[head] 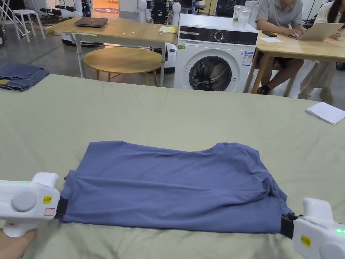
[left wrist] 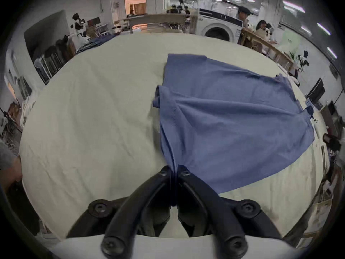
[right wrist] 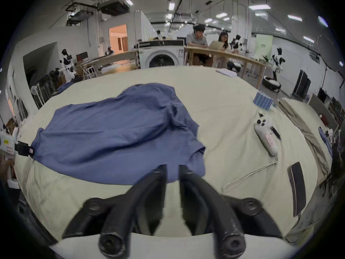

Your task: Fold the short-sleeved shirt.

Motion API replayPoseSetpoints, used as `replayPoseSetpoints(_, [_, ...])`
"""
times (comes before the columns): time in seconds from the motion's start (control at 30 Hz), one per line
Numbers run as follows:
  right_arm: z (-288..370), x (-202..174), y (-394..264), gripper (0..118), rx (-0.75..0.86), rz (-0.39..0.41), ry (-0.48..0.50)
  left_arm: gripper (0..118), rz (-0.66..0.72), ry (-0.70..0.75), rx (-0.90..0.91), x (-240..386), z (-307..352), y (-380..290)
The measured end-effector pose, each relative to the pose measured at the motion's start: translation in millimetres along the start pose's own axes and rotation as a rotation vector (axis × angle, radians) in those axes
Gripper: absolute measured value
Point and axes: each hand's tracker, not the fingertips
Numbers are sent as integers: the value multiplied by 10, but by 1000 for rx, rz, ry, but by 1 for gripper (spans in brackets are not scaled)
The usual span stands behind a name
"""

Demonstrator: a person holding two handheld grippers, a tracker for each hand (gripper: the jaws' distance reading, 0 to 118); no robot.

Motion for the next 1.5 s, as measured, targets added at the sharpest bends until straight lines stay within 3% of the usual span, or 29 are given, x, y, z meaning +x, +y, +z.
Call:
replayPoseSetpoints(0.07, [-154,138,142,61,-82,-2,22,0,2,-7,5,-27,-5,25])
replayPoseSetpoints(0.37, [-766,299,335,62,-253,-12,53,0,9,-17,2,-55,-26,45])
replayPoseSetpoints(0.43, [-854,230,278,59,-316,-13,109,0,11,-18,-1,-80,-50,42])
replayPoseSetpoints(0.53, [-791,-5,187,42,-294,86,59,0,21,-24,-7,-90,-82,13])
replayPoseSetpoints(0.57, [-762,-47,178,30,-277,104,56,0,22,-24,-8,-92,-85,11])
replayPoseSetpoints(0.6, [-759,-60,174,8,-283,84,77,0,24,-25,-7,-74,-80,-10])
replayPoseSetpoints(0.63, [-742,-76,168,8,-285,55,121,0,24,-26,-6,-72,-81,-14])
replayPoseSetpoints(0.67, [-785,-47,178,7,-271,67,57,0,19,-23,-6,-71,-82,-14])
replayPoseSetpoints(0.77, [-666,-65,201,7,-231,104,61,0,15,-23,13,-57,-4,-22])
replayPoseSetpoints(1.07, [239,-29,458,6,-81,68,100,0,39,-72,112,-113,541,62])
replayPoseSetpoints(1.13, [441,-74,468,6,-61,118,75,0,37,-59,129,-125,663,14])
replayPoseSetpoints(1.3, [784,-91,215,6,-85,156,54,0,51,-72,115,-264,847,-291])
replayPoseSetpoints(1.5, [794,-64,-399,6,-162,221,-18,0,43,-79,46,-270,811,-904])
